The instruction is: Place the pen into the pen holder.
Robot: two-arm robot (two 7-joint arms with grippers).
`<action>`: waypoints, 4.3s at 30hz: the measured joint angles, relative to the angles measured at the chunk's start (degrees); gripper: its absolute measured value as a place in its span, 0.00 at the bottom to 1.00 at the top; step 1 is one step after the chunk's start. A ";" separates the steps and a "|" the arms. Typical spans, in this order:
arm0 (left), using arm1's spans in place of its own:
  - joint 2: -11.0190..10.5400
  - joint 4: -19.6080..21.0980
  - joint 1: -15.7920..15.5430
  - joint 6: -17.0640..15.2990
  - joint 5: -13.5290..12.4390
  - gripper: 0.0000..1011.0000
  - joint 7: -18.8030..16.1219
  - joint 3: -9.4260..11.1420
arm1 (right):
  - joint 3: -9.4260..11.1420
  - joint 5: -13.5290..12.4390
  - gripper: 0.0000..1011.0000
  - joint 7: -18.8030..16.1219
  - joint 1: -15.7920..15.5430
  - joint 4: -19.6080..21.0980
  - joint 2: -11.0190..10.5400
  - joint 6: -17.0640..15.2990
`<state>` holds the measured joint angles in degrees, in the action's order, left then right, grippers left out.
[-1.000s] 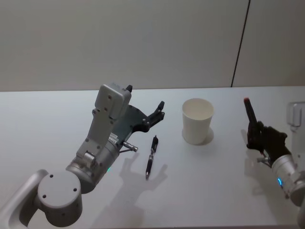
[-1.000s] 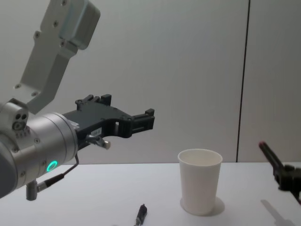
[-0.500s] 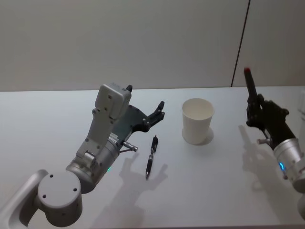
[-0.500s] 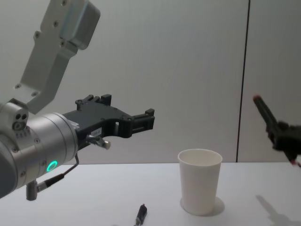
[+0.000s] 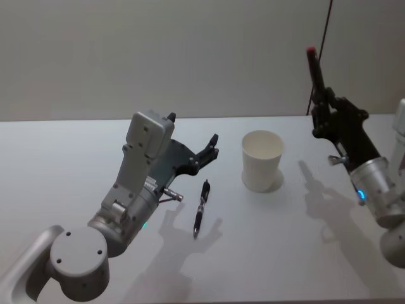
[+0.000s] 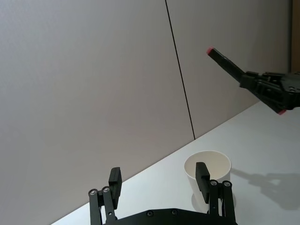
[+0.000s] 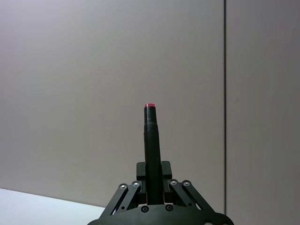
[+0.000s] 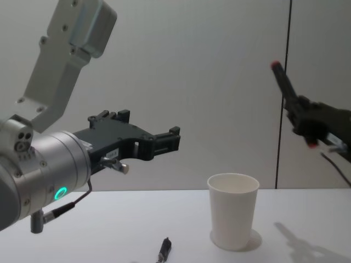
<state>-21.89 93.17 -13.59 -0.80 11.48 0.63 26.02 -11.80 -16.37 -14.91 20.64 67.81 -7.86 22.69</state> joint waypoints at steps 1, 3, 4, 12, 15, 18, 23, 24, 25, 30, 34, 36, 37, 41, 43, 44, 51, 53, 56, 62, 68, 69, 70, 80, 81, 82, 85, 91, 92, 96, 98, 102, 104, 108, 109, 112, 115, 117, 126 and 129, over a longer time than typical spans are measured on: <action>0.00 0.00 0.00 0.00 0.00 0.99 0.00 0.00 | -0.17 -0.27 0.17 -1.40 1.49 -2.25 0.54 1.68; 0.00 0.00 0.00 0.00 0.00 0.99 0.00 0.00 | -0.35 -0.50 0.17 -2.72 2.89 -4.40 1.05 3.59; 0.00 0.00 0.00 0.00 0.00 0.99 0.00 0.00 | -0.46 -0.56 0.17 -3.60 3.85 -5.58 1.32 4.34; 0.00 0.00 0.00 0.00 0.00 0.99 0.00 0.00 | -1.86 -0.82 0.17 -9.92 12.60 -21.12 4.64 13.65; 0.00 0.00 0.00 0.00 0.00 0.99 0.00 0.00 | -2.16 -0.90 0.17 -11.24 14.87 -25.33 5.46 15.76; 0.00 0.00 0.00 0.00 0.00 0.99 0.00 0.00 | -2.60 -1.00 0.17 -13.19 18.75 -32.59 6.88 19.06; 0.00 0.00 0.00 0.00 0.00 0.99 0.00 0.00 | -3.13 -0.94 0.17 -14.67 22.82 -40.57 8.40 22.23; 0.00 0.00 0.00 0.00 0.00 0.99 0.00 0.00 | -3.23 -0.89 0.17 -14.78 23.43 -41.72 8.62 22.62; 0.00 0.00 0.00 0.00 0.00 0.99 0.00 0.00 | -3.43 -0.74 0.17 -14.94 24.72 -44.26 9.10 23.43; 0.00 0.00 0.00 0.00 0.00 0.99 0.00 0.00 | -4.07 -0.02 0.17 -14.97 27.54 -49.86 10.22 25.50; 0.00 0.00 0.00 0.00 0.00 0.99 0.00 0.00 | -4.88 1.03 0.17 -13.95 29.58 -54.01 11.04 26.77; 0.00 0.00 0.00 0.00 0.00 0.99 0.00 0.00 | -5.18 1.42 0.17 -13.46 30.08 -55.03 11.25 27.08; 0.00 0.00 0.00 0.00 0.00 0.99 0.00 0.00 | -5.35 1.66 0.17 -13.16 30.35 -55.61 11.36 27.23; 0.00 0.00 0.00 0.00 0.00 0.99 0.00 0.00 | -6.08 2.79 0.17 -11.60 31.34 -57.81 11.76 27.89; 0.00 0.00 0.00 0.00 0.00 0.99 0.00 0.00 | -6.50 3.53 0.17 -10.57 31.80 -58.99 11.94 28.24; 0.00 0.00 0.00 0.00 0.00 0.99 0.00 0.00 | -6.50 3.53 0.17 -10.57 31.80 -58.99 11.94 28.24; 0.00 0.00 0.00 0.00 0.00 0.99 0.00 0.00 | -7.11 5.04 0.17 -8.51 32.64 -61.20 12.08 28.67; 0.00 0.00 0.00 0.00 0.00 0.99 0.00 0.00 | -7.16 5.33 0.17 -8.13 32.73 -61.51 12.06 28.71; 0.00 0.00 0.00 0.00 0.00 0.99 0.00 0.00 | -7.17 5.68 0.17 -7.68 32.83 -61.98 11.99 28.74; 0.00 0.00 0.00 0.00 0.00 0.99 0.00 0.00 | -7.00 6.13 0.17 -7.30 32.88 -62.66 11.87 28.80; 0.00 0.00 0.00 0.00 0.00 0.99 0.00 0.00 | -6.48 6.23 0.17 -7.43 32.88 -63.07 11.83 28.99; 0.00 0.00 0.00 0.00 0.00 0.99 0.00 0.00 | -6.40 6.23 0.17 -7.51 32.88 -63.11 11.83 29.02; 0.00 0.00 0.00 0.00 0.00 0.99 0.00 0.00 | -6.25 6.22 0.18 -7.68 32.88 -63.19 11.84 29.06; 0.00 0.00 0.00 0.00 0.00 0.99 0.00 0.00 | -5.10 5.61 0.44 -9.19 32.67 -63.47 12.15 29.45; 0.00 0.00 0.00 0.00 0.00 0.99 0.00 0.00 | -5.04 5.59 0.46 -9.27 32.66 -63.49 12.19 29.47; 0.00 0.00 0.00 0.00 0.00 0.99 0.00 0.00 | -4.98 5.57 0.52 -9.37 32.65 -63.50 12.23 29.49; 0.00 0.00 0.00 0.00 0.00 0.99 0.00 0.00 | -4.71 5.48 0.63 -9.70 32.63 -63.56 12.41 29.57; 0.00 0.00 0.00 0.00 0.00 0.99 0.00 0.00 | -4.34 5.38 0.82 -10.18 32.60 -63.61 12.69 29.69; 0.00 0.00 0.00 0.00 0.00 0.99 0.00 0.00 | -4.29 5.37 0.82 -10.23 32.59 -63.61 12.72 29.70; 0.00 0.00 0.00 0.00 0.00 0.99 0.00 0.00 | -4.06 5.30 0.92 -10.45 32.59 -63.64 12.85 29.75; 0.00 0.00 0.00 0.00 0.00 0.99 0.00 0.00 | -3.86 5.24 0.96 -10.58 32.60 -63.64 12.93 29.76; 0.00 0.00 0.00 0.00 0.00 0.99 0.00 0.00 | -3.29 5.02 0.99 -10.82 32.71 -63.64 13.07 29.69; 0.00 0.00 0.00 0.00 0.00 0.99 0.00 0.00 | -2.97 4.86 0.99 -10.86 32.88 -63.60 13.13 29.43; 0.00 0.00 0.00 0.00 0.00 0.99 0.00 0.00 | -2.56 4.71 0.99 -10.82 33.20 -63.47 13.18 28.91; 0.00 0.00 0.00 0.00 0.00 0.99 0.00 0.00 | -2.37 4.66 0.99 -10.67 33.42 -63.38 13.20 28.50; 0.00 0.00 0.00 0.00 0.00 0.99 0.00 0.00 | -2.02 4.61 0.99 -10.23 33.89 -63.09 13.23 27.59; 0.00 0.00 0.00 0.00 0.00 0.99 0.00 0.00 | -1.70 4.61 0.99 -9.55 34.41 -62.63 13.25 26.33; 0.00 0.00 0.00 0.00 0.00 0.99 0.00 0.00 | -1.57 4.62 0.99 -9.17 34.64 -62.25 13.25 25.67; 0.00 0.00 0.00 0.00 0.00 0.99 0.00 0.00 | -0.95 5.29 0.99 -6.30 33.31 -54.93 12.65 18.25; 0.00 0.00 0.00 0.00 0.00 0.99 0.00 0.00 | -0.79 5.43 0.99 -5.12 30.52 -48.28 11.88 13.83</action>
<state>-21.89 93.17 -13.59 -0.79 11.48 0.63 26.02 -12.59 -10.94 -20.03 51.16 19.53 4.02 36.52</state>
